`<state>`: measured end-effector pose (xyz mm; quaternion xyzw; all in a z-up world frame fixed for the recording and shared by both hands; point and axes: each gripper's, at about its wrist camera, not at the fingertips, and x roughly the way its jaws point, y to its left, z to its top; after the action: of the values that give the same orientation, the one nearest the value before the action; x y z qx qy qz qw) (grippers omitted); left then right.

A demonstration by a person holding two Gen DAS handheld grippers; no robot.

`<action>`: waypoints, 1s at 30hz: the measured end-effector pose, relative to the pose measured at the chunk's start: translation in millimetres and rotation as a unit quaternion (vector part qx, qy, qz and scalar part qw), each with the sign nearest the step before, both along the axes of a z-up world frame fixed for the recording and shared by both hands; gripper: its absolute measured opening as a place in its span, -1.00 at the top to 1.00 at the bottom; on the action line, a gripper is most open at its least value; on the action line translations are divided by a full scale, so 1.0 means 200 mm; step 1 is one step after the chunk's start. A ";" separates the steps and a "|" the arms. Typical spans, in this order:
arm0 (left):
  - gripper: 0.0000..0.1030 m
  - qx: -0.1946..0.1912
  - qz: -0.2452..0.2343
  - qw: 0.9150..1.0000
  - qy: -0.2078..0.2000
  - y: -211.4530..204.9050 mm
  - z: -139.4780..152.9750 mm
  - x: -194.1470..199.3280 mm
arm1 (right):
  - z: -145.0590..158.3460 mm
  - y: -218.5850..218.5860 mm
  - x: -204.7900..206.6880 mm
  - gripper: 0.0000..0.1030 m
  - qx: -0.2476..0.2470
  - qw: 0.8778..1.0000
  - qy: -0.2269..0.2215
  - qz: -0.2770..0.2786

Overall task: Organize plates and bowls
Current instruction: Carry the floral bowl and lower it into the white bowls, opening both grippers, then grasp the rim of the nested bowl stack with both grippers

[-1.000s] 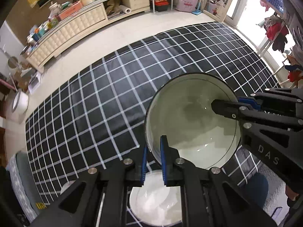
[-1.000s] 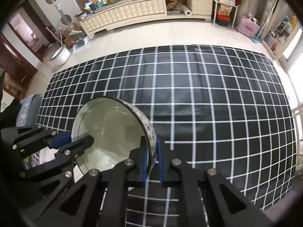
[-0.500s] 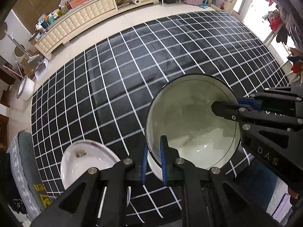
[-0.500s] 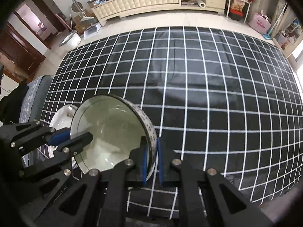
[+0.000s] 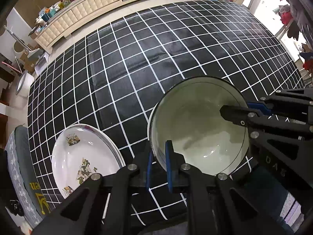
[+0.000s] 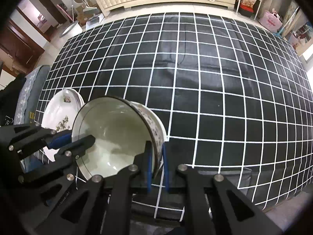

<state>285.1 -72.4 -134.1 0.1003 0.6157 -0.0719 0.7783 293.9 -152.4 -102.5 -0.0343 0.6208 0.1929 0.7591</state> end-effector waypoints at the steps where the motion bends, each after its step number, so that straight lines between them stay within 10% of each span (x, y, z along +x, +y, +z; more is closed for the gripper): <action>1: 0.79 0.000 0.000 1.000 -0.001 0.00 -0.01 0.00 | -0.01 0.00 0.00 0.75 0.000 1.000 0.003 0.001; 22: 0.60 -0.003 -0.009 1.000 -0.009 0.00 0.02 -0.04 | -0.01 0.00 -0.02 0.74 -0.031 0.999 -0.009 0.017; 24: 0.33 -0.013 -0.007 1.000 -0.020 0.01 0.05 -0.05 | 0.01 -0.02 -0.03 0.60 -0.027 1.000 -0.012 0.012; 26: 0.28 -0.016 -0.004 0.999 -0.032 0.03 0.09 -0.06 | 0.05 -0.05 -0.04 0.05 -0.016 1.000 -0.022 0.003; 30: 0.23 -0.023 0.002 0.999 -0.042 0.06 0.14 -0.07 | 0.12 -0.08 -0.08 -0.10 -0.004 0.999 -0.039 -0.009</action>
<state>270.7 -59.7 -106.4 0.0843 0.5809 -0.0804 0.8056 278.9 -168.6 -79.1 -0.0397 0.5920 0.1823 0.7840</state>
